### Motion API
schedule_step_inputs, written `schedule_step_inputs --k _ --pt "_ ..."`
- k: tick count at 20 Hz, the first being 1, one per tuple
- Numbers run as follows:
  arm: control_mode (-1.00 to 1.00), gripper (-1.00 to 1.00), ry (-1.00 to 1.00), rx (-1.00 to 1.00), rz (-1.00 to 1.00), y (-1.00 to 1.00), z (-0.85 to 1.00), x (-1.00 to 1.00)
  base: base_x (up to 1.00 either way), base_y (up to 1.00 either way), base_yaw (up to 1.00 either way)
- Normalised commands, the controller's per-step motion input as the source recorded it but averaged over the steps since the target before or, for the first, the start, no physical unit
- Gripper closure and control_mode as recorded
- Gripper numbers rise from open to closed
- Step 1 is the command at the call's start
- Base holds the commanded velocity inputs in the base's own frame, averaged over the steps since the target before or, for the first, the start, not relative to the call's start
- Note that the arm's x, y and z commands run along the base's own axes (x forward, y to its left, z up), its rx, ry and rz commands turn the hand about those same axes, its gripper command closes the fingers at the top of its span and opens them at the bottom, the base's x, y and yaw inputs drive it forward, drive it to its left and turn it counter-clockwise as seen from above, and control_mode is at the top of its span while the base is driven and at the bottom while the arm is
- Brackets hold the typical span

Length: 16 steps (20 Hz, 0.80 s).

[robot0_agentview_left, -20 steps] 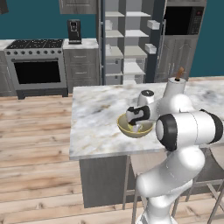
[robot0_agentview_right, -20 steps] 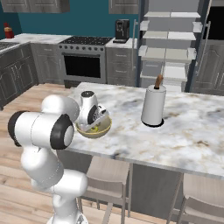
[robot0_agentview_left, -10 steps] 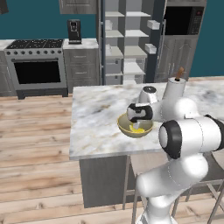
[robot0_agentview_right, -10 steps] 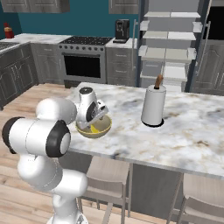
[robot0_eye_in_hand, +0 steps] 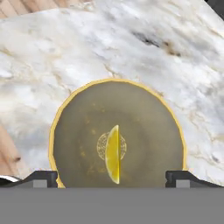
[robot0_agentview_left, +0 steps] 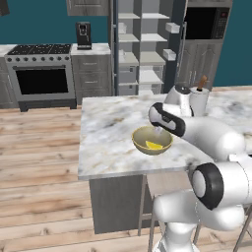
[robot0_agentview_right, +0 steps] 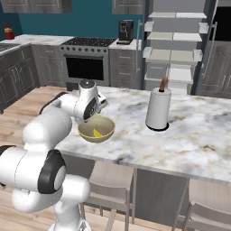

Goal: There is a bowl on the dining counter. Grab a lemon wedge from the fridge and place it in the bowl. Then get the liquor bottle and glass cup from the cabinet and place them next to the bowl.

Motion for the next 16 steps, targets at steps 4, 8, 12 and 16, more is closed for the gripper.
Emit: schedule_step_inputs --k 4,8,12,16 --pt "-1.0 -1.0 0.0 0.14 0.01 0.33 0.74 -0.33 0.0 0.0 0.0" --pt "-1.0 -1.0 0.0 0.11 0.0 0.41 0.41 -0.52 0.0 0.0 0.0" --pt "-1.0 -1.0 -0.04 0.07 -0.08 0.25 0.12 -0.88 0.0 0.0 0.0" --pt "-1.0 -1.0 -0.1 0.08 -0.19 0.21 0.01 -1.0 0.0 0.0 0.0"
